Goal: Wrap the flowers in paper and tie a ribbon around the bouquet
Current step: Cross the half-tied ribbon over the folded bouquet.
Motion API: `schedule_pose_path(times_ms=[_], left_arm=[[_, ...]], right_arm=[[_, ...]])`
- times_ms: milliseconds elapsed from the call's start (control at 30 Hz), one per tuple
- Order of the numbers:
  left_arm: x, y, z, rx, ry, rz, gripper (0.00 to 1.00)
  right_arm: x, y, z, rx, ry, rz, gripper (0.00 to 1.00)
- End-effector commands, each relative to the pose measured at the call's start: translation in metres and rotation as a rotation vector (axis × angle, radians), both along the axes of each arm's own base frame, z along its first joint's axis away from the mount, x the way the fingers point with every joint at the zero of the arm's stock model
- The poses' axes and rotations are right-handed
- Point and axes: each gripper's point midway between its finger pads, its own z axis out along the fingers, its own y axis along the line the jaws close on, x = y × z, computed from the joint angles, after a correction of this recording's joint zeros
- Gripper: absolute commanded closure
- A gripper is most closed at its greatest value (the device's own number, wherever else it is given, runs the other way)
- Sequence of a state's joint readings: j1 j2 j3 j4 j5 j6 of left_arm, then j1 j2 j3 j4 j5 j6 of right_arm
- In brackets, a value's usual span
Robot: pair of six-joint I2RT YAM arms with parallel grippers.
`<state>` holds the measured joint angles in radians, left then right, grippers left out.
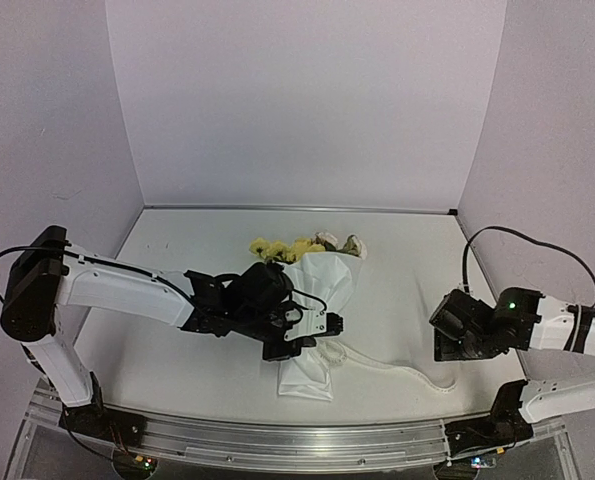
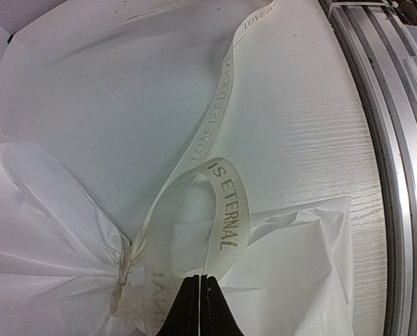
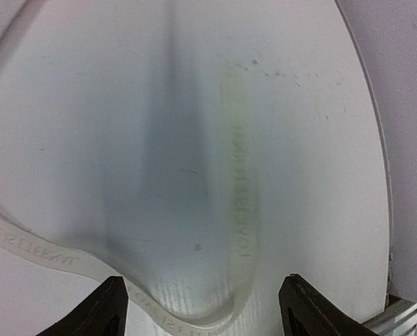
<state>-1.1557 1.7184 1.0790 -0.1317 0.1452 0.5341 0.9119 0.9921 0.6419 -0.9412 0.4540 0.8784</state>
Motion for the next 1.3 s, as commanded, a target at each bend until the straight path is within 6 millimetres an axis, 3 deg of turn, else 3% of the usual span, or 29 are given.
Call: schedule_pose_path(times_ms=[0,233,567,700,967,1033,1167,1267], left_arm=[[0.011,-0.010,0.015,-0.029,-0.068,0.006,0.97],[0.008,-0.014,0.016,-0.048,-0.054,-0.014,0.95],[0.004,-0.025,0.019,-0.069,-0.049,-0.066,0.93],[0.007,-0.028,0.029,-0.101,-0.056,-0.048,0.86],[0.018,-0.027,0.061,-0.216,-0.073,0.056,0.54],[0.024,-0.025,0.069,-0.239,-0.073,0.090,0.50],[0.042,-0.015,0.085,-0.293,-0.059,0.174,0.44],[0.054,-0.005,0.100,-0.347,-0.085,0.216,0.41]], right_arm=[[-0.025,-0.043,-0.011,-0.061,0.060,-0.221,0.27],[-0.037,-0.048,-0.029,-0.065,0.132,-0.322,0.29],[-0.039,-0.044,-0.057,-0.014,0.140,-0.401,0.39],[-0.038,-0.041,-0.068,0.021,0.130,-0.431,0.45],[-0.033,-0.034,-0.082,0.069,0.110,-0.446,0.56],[-0.030,-0.030,-0.086,0.089,0.103,-0.448,0.58],[-0.025,-0.026,-0.091,0.105,0.095,-0.443,0.71],[-0.018,-0.019,-0.090,0.113,0.103,-0.406,0.95]])
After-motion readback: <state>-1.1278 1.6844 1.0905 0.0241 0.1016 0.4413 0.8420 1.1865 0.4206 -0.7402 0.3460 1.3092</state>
